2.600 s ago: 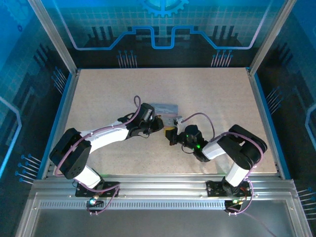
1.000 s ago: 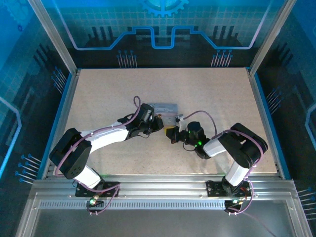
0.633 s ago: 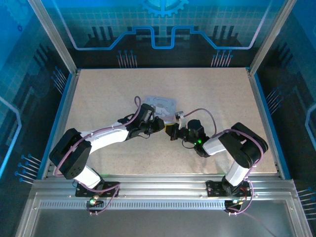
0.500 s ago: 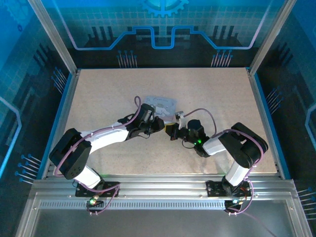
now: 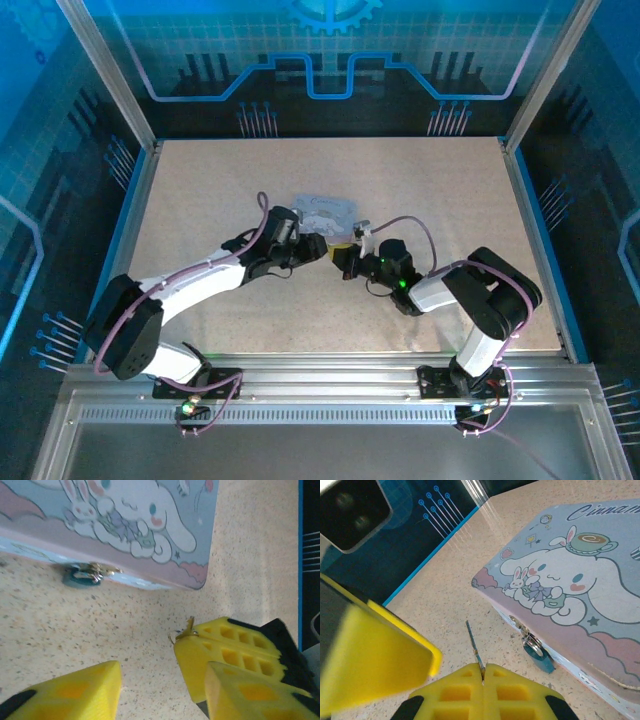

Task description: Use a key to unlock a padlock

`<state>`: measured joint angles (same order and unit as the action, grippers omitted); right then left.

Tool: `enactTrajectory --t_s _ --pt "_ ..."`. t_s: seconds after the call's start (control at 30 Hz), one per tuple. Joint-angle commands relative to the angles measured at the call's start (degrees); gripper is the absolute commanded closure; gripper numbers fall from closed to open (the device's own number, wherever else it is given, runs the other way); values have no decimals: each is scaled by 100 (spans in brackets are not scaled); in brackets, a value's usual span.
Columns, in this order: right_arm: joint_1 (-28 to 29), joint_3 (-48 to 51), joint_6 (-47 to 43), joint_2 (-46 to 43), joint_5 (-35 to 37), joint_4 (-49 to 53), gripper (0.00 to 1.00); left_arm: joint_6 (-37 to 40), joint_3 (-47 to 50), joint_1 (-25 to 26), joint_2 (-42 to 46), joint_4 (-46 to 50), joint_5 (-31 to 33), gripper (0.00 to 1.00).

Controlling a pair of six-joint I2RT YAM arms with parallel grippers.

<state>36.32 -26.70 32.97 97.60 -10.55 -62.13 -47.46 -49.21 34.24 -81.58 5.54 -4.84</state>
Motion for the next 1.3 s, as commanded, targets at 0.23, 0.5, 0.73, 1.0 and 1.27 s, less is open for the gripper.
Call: enactTrajectory --t_s 0.23,0.5,0.73,1.0,1.27 --pt "-20 -226 -269 -28 113 517 100 657 200 -408 424 469 92 22" --pt "-319 -1075 -506 -198 -244 1708 100 1298 195 -1042 382 687 213 10" --pt "-775 -1850 -434 169 -451 2541 100 1910 -328 -1813 -254 537 -243 2" --pt "-906 -2340 -292 547 -440 3620 100 2118 -1145 -1991 -1584 413 -728 5" --pt "-880 -2464 -137 664 -486 4335 100 1995 -868 -1991 -1808 268 -616 13"
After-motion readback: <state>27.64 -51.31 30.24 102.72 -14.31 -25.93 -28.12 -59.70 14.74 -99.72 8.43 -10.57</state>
